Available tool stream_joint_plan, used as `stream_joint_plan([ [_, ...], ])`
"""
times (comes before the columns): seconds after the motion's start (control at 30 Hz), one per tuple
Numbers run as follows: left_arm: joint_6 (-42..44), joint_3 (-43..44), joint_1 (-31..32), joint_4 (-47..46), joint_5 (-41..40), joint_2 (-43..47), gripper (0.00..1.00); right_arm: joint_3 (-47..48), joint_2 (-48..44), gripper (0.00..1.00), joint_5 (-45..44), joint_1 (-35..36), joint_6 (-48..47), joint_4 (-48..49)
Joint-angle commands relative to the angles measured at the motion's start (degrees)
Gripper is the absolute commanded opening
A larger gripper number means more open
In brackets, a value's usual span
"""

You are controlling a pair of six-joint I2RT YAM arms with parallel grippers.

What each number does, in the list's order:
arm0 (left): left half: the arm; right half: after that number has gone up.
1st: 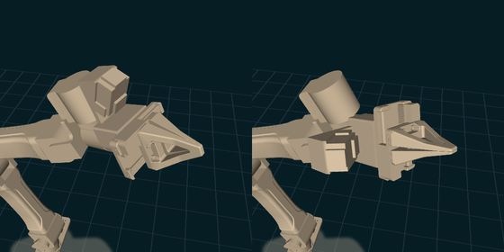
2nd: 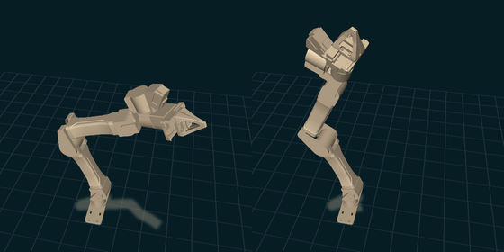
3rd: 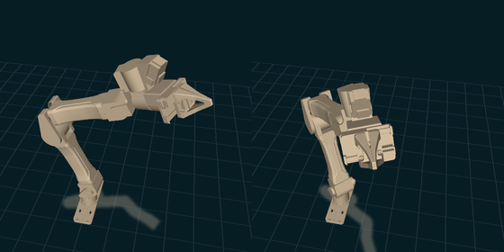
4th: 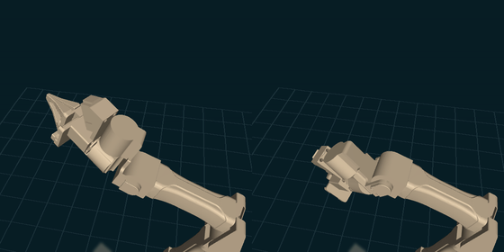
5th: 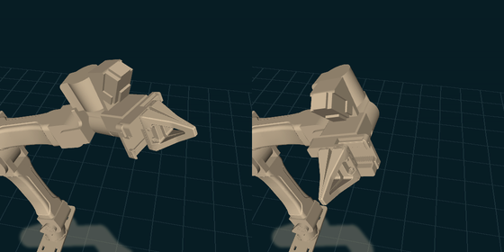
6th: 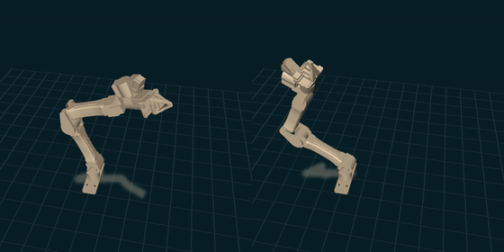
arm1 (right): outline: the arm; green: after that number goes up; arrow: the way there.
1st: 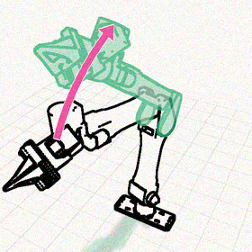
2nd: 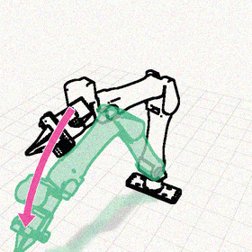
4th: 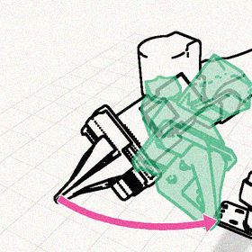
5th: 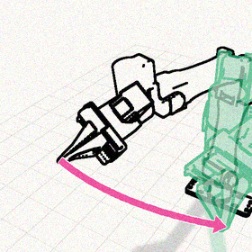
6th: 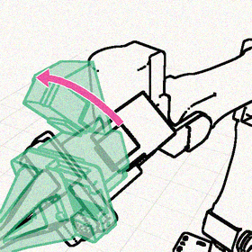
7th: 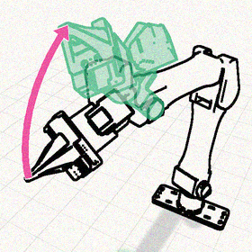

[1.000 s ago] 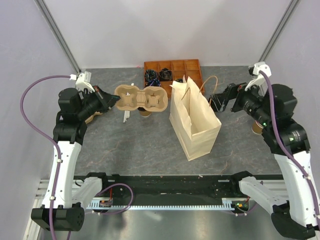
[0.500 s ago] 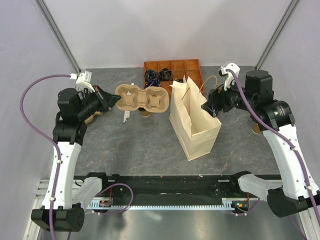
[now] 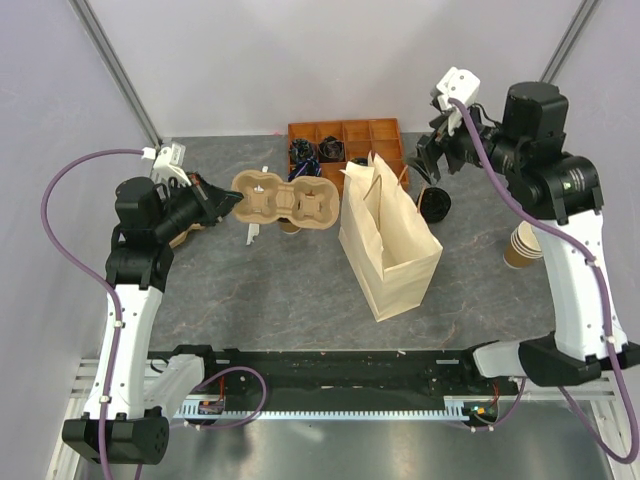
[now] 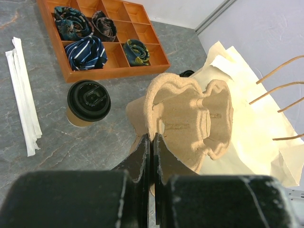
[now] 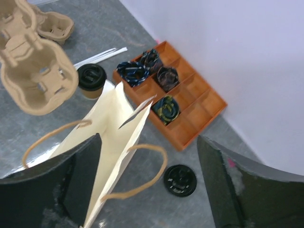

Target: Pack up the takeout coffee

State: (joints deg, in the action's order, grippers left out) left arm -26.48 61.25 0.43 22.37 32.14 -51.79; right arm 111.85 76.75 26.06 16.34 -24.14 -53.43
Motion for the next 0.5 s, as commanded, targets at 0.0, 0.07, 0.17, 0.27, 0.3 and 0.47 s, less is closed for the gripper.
stream_joint_plan([
  [0.0, 2.13, -0.08, -0.25, -2.07, 1.08, 0.99, 0.02, 4.69, 5.68, 0.82, 3.29, 0.10, -3.10, 2.54],
  [0.07, 2.22, -0.08, -0.25, -2.07, 0.99, 1.16, 0.02, 5.30, 8.58, 0.79, 4.34, 0.10, -3.46, 2.63],
  [0.17, 2.40, -0.26, -0.25, -1.89, 0.91, 1.34, 0.02, 7.32, 12.89, 0.77, 5.57, 0.19, -3.81, 0.79],
  [0.27, 2.92, -0.43, -0.25, -1.54, 0.64, 1.69, 0.02, 9.08, 16.41, 0.74, 6.72, 0.18, -4.77, -1.67],
  [0.3, 3.19, -0.52, -0.25, -1.63, 0.56, 1.78, 0.02, 9.26, 17.11, 0.73, 6.98, 0.27, -4.95, -2.03],
  [0.47, 3.63, -0.26, -0.25, -1.45, 0.82, 1.52, 0.02, 9.08, 20.10, 0.69, 7.42, 0.62, -6.27, -5.01],
])
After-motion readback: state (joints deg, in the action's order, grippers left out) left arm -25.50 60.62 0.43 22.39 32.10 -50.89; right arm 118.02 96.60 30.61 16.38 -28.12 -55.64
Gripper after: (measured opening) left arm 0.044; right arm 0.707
